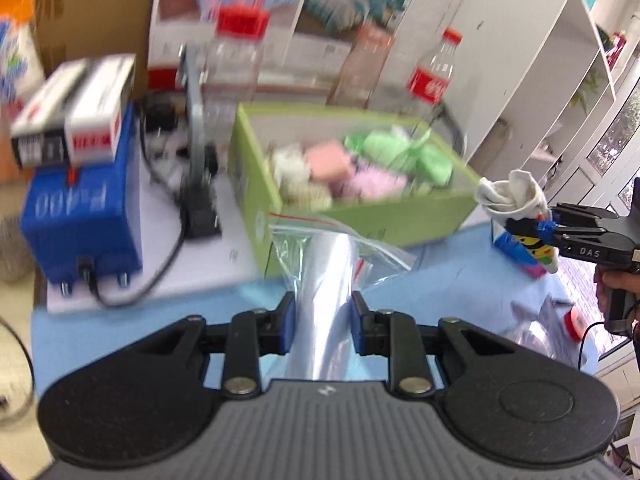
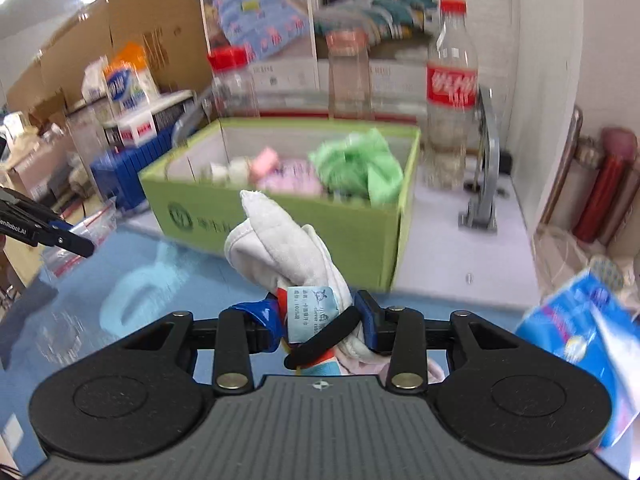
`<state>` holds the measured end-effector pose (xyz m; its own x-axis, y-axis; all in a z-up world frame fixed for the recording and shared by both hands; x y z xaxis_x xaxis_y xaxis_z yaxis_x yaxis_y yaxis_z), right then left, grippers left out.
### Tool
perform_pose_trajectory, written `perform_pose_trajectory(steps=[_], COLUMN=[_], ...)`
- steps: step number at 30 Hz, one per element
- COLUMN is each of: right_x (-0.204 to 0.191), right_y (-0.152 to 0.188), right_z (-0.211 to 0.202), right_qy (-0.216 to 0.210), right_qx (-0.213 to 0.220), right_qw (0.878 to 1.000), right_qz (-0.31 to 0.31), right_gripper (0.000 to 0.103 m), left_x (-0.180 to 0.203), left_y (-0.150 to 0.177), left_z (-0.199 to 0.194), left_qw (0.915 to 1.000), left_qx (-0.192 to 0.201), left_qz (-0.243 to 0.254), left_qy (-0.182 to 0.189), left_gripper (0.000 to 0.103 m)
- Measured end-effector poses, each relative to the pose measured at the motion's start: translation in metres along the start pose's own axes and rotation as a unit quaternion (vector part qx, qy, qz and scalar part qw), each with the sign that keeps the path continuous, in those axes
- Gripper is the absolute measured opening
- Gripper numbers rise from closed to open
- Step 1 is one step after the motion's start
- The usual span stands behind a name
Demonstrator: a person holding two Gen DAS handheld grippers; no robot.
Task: Organize soft objects
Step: 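Carry the zip bag and white cloth into the green box, open both grippers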
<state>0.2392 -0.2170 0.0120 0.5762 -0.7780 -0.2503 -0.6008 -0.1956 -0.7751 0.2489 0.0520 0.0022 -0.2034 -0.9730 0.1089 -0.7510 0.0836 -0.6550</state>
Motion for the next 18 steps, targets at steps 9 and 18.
perform_pose_trajectory(steps=[9,18], right_x=[0.016,0.015], right_y=[-0.109,-0.102], right_z=[0.05,0.141], right_qy=[0.016,-0.03], right_qx=[0.017,-0.056], right_qw=[0.999,0.998], right_qz=[-0.034,-0.022], right_gripper=[0.022,0.029], left_x=[0.037,0.014], left_y=[-0.111,-0.122], left_z=[0.034,0.098], left_qw=[0.999,0.9992], left_qx=[0.042,0.017], left_qz=[0.012,-0.022], left_qy=[0.015,-0.027], left_gripper=[0.024,0.075])
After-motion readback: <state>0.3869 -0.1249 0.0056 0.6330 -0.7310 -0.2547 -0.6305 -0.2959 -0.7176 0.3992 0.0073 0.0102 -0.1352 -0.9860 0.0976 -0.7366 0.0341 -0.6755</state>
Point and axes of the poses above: each gripper's, at about its wrist camera, not at the fingertips, and z roughly the way its jaws point, x to its right, y to its underside, the point moved 10 cm from there along z, roughly the way its jaws point, and after that the axes turned 15 degrees about -y, right-handed, at the moved point
